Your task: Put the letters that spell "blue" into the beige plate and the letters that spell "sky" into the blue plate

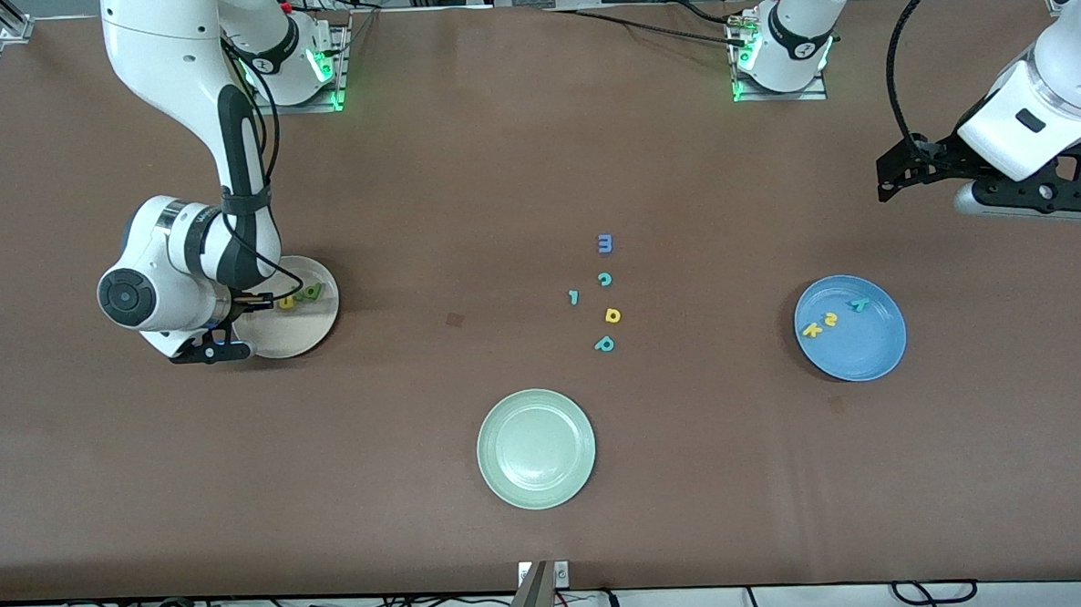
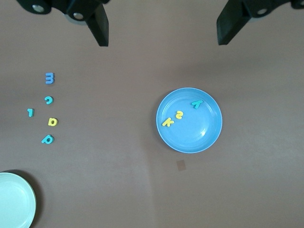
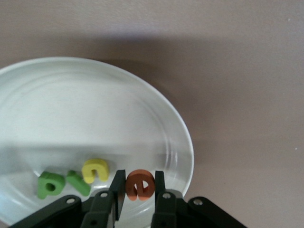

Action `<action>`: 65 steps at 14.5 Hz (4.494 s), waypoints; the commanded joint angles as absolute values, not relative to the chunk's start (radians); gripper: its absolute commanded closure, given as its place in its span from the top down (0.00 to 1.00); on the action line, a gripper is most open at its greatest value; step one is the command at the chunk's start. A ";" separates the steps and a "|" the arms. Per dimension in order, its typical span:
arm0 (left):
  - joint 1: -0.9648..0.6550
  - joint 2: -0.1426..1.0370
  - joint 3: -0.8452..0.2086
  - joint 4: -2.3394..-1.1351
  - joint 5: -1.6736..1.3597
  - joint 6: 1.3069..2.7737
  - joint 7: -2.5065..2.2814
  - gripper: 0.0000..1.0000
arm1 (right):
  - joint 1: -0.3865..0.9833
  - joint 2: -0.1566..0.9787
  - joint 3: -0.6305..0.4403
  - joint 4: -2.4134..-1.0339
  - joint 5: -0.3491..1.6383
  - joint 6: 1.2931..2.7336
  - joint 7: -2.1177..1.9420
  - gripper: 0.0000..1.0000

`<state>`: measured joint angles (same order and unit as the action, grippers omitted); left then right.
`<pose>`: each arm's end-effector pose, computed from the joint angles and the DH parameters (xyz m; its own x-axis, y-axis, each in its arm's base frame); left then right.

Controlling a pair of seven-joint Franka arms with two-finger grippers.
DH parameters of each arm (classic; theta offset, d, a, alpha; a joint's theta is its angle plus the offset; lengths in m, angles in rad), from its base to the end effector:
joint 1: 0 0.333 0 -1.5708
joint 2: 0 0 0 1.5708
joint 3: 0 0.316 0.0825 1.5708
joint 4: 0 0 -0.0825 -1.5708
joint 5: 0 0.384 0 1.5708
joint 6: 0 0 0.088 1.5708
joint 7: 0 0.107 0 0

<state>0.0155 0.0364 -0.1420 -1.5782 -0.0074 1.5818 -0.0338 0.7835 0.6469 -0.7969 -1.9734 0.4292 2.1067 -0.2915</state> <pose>0.5611 -0.0707 0.6018 0.9952 -0.0925 -0.0328 -0.0922 -0.9957 0.0114 0.5768 0.0172 0.2044 0.9596 0.0248 -0.2804 0.0485 -0.9958 0.0778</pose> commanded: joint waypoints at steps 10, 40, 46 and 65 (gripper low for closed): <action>0.015 0.051 -0.144 -1.546 0.008 1.562 -0.037 1.00 | 0.750 0.561 -0.847 -1.613 0.454 1.666 -0.110 1.00; 0.015 0.051 -0.144 -1.548 0.008 1.557 -0.034 1.00 | -0.018 0.108 -0.057 -1.518 0.006 1.654 -0.002 1.00; 0.015 0.051 -0.144 -1.548 0.006 1.555 -0.034 1.00 | -0.014 -0.024 -0.051 -1.690 -0.023 1.681 -0.009 1.00; 0.014 0.051 -0.144 -1.546 0.006 1.551 -0.034 1.00 | -0.015 -0.130 -0.051 -1.804 -0.037 1.678 -0.029 1.00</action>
<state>0.0156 0.0369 -0.1420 -1.5772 -0.0074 1.5711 -0.0338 -0.0087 -0.1037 -0.0551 -1.7932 -0.0227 1.6930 -0.0133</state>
